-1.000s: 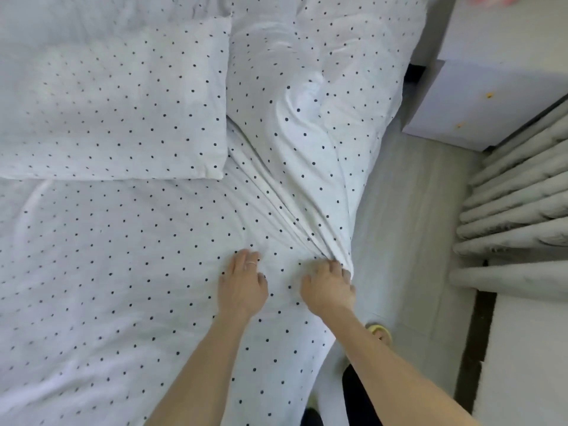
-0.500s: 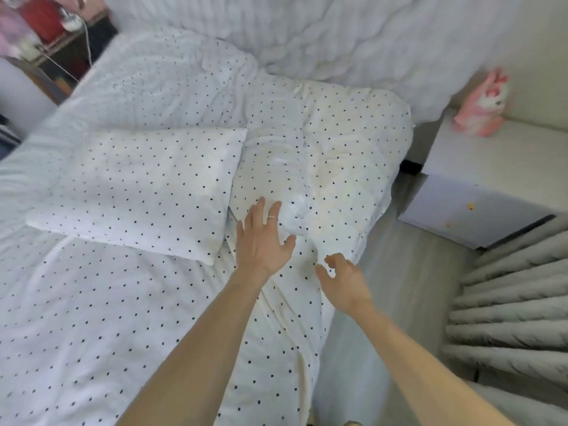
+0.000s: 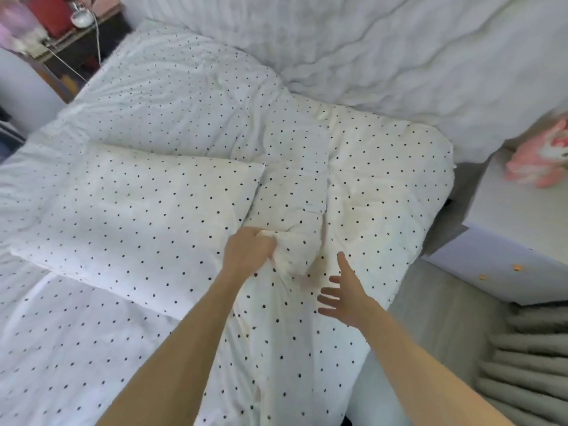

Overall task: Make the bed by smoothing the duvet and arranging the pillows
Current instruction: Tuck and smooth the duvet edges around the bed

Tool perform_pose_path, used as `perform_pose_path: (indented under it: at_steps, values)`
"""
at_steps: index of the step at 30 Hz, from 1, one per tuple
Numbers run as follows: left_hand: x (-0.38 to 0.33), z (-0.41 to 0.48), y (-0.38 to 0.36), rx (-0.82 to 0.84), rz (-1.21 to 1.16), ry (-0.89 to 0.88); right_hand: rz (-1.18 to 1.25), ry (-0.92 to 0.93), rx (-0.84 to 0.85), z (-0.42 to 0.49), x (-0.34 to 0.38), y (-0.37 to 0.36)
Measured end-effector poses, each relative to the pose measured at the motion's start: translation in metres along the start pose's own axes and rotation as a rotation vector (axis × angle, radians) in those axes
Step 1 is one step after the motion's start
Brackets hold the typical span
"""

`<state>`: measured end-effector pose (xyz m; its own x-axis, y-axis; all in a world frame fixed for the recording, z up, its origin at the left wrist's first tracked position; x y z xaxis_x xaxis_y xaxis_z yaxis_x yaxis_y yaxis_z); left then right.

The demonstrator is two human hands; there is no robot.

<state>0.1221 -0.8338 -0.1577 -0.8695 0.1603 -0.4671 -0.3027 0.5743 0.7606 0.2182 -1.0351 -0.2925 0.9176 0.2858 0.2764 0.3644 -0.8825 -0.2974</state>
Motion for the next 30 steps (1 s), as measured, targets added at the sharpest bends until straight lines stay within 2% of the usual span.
perform_pose_path:
  at_steps: [1,3,5,7,9,10,13,15,17,19,20,21,22,24,25,26,28,30]
  values:
    - [0.015,0.004,0.012,0.031,-0.219,0.105,0.079,-0.073,0.064,0.004,-0.002,-0.023]
    - [0.039,0.002,0.028,0.093,-0.486,0.246,0.25,-0.151,0.203,0.008,0.0,-0.069]
    - [0.05,-0.002,0.031,0.141,-0.622,0.318,0.339,-0.069,0.325,0.001,0.035,-0.109]
    - [0.051,-0.007,0.021,0.228,-0.681,0.356,0.297,0.068,0.315,-0.018,0.082,-0.125]
    - [0.03,-0.007,0.005,0.332,-0.593,0.339,0.249,0.329,0.192,-0.043,0.149,-0.111]
    - [0.008,-0.008,-0.006,0.387,-0.487,0.295,0.205,0.533,0.081,-0.063,0.189,-0.092]
    - [-0.076,-0.006,-0.048,0.487,-0.342,0.11,-0.177,1.014,-0.097,-0.143,0.278,-0.058]
    - [-0.126,0.004,-0.074,0.429,-0.378,-0.006,-0.306,1.195,-0.149,-0.185,0.307,-0.035]
    - [-0.184,0.008,-0.104,0.359,-0.38,-0.119,-0.253,1.44,-0.202,-0.232,0.341,0.015]
    - [-0.214,0.01,-0.129,0.251,-0.277,-0.198,-0.228,1.628,-0.281,-0.251,0.357,0.066]
    - [-0.226,0.011,-0.145,0.212,-0.19,-0.225,-0.28,1.658,-0.345,-0.236,0.364,0.093]
    - [-0.232,0.015,-0.169,0.228,-0.068,-0.24,-0.388,1.618,-0.414,-0.209,0.368,0.118]
    - [-0.226,0.017,-0.197,0.32,0.061,-0.219,-0.542,1.5,-0.476,-0.168,0.364,0.139]
    - [-0.198,0.018,-0.241,0.534,0.307,-0.132,-0.842,1.071,-0.452,-0.069,0.339,0.178]
    - [-0.187,0.018,-0.253,0.572,0.404,-0.085,-0.943,0.82,-0.405,-0.027,0.319,0.2]
    - [-0.181,0.02,-0.258,0.547,0.464,-0.052,-1.017,0.643,-0.35,0.003,0.299,0.217]
    - [-0.183,0.031,-0.257,0.415,0.492,-0.027,-1.071,0.527,-0.214,0.041,0.273,0.235]
    - [-0.192,0.043,-0.258,0.35,0.538,-0.011,-1.053,0.518,-0.131,0.057,0.267,0.237]
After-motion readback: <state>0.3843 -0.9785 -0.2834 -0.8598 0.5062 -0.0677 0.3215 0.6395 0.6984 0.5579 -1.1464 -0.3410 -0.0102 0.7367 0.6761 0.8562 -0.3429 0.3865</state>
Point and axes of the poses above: each hand's wrist, its own z-axis towards the middle knuckle, its own y-axis out of the back of the hand, x = y × z, the point moved 9 cm from there along z, towards the middle knuckle, and after that the axes turned 11 degrees about z, right-handed, at the moved point
